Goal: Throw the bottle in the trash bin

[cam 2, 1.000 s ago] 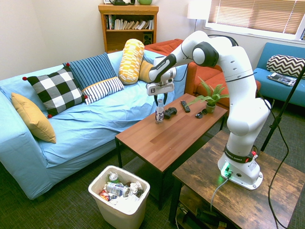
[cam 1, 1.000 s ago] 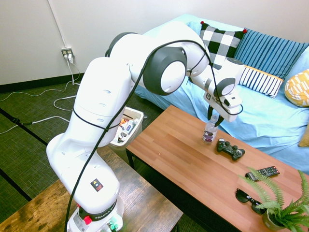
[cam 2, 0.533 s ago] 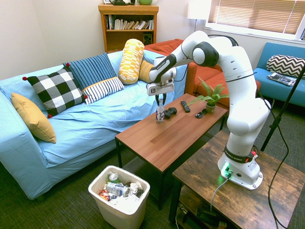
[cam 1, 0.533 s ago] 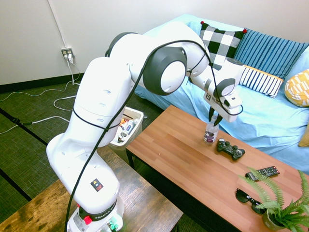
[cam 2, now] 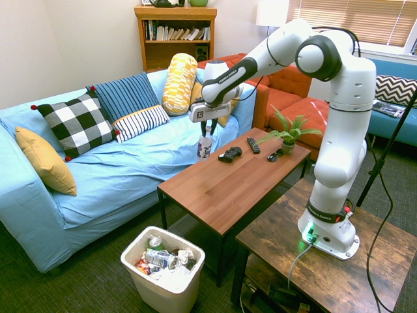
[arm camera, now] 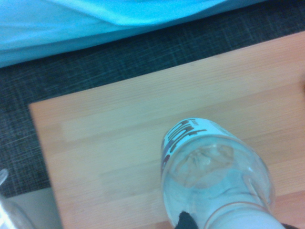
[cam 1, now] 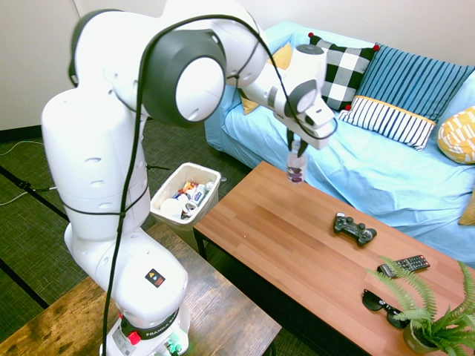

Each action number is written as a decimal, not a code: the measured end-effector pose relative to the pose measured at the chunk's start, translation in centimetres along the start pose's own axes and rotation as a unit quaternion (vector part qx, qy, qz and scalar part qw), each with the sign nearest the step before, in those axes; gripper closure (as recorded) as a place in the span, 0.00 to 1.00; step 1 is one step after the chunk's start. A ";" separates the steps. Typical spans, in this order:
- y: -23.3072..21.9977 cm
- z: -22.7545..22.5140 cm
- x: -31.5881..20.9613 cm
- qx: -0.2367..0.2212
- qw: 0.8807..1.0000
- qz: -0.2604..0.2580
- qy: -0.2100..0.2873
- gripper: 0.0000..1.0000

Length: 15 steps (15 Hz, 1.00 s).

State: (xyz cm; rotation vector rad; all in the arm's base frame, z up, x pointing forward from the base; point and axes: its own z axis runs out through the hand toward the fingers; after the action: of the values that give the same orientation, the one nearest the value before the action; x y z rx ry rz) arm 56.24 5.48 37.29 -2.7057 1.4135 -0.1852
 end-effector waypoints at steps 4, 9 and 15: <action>-4.1 -1.7 -14.1 0.010 0.998 -0.061 0.016 1.00; -5.6 1.7 -28.3 -0.006 0.992 -0.121 0.032 1.00; -7.1 9.1 -37.6 -0.031 0.986 -0.161 0.040 1.00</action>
State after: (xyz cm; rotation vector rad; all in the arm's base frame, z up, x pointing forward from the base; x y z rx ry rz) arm 42.09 40.56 26.61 -2.9957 1.0032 -0.2766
